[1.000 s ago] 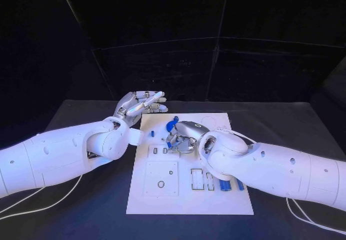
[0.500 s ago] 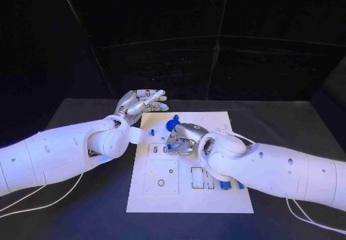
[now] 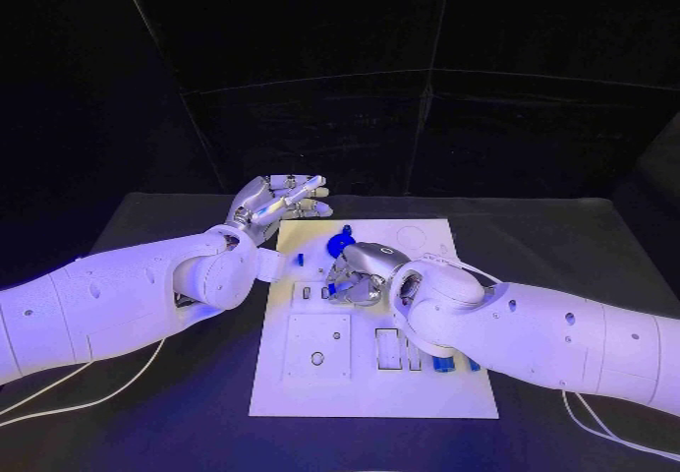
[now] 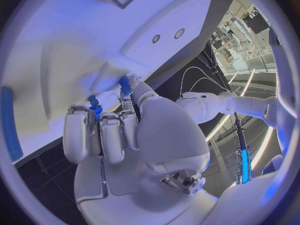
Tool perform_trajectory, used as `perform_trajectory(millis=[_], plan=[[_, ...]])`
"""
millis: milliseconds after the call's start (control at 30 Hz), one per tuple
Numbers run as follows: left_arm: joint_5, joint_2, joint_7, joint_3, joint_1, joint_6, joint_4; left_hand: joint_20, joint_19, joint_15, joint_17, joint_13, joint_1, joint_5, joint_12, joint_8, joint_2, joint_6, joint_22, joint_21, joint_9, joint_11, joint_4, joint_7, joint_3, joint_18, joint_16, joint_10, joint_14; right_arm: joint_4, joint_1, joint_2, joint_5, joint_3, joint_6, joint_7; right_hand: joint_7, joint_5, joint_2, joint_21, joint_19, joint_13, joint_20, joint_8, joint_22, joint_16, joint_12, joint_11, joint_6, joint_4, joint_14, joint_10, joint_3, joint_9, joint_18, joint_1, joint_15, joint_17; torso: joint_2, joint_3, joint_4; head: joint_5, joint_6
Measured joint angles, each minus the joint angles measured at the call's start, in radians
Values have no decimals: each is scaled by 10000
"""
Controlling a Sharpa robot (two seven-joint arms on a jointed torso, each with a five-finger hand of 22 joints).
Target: Assemble the parts on the task board
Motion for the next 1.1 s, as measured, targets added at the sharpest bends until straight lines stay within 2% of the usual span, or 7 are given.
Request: perform_trajectory(millis=[500,700,800,1100], plan=[[0,18,-2,0,0,2,-32,0,0,0,-1,0,0,0,0,0,0,0,1,0,0,0,0,0,0,0,0,0,0,2,-3,-26,-103,12,76,-30,-2,-34,-38,0,0,8,0,-7,-21,0,-80,-1,1,1,0,0,46,-54,0,-38,0,-1,1,-4,0,-22,-20],[0,18,-3,0,0,2,-33,0,0,0,-2,0,0,0,0,0,0,0,1,0,0,0,0,0,0,0,0,0,0,13,4,-26,-205,16,140,-90,-20,-34,-194,0,0,4,0,-114,-73,0,-231,28,-67,6,0,-29,59,-55,0,-197,-1,-1,1,-4,0,-23,-29],[0,18,-3,0,0,2,-33,0,0,0,18,0,0,0,-48,0,0,0,-16,-43,0,0,0,0,0,1,0,0,0,23,4,-25,-284,15,191,-135,55,-34,-186,-41,0,6,0,-178,-87,0,-288,54,-159,25,0,-54,82,-78,0,-258,-1,-1,0,-5,0,-25,-34],[0,13,-3,0,0,5,-29,0,0,0,17,0,0,0,-47,0,0,0,-17,-43,0,0,0,0,0,0,0,0,0,27,-4,-2,-451,5,307,-270,87,-32,-218,-42,-37,7,38,-230,-115,-1,-315,90,-273,27,0,-91,84,-101,0,-333,-1,-1,1,-10,-2,-33,-55]])
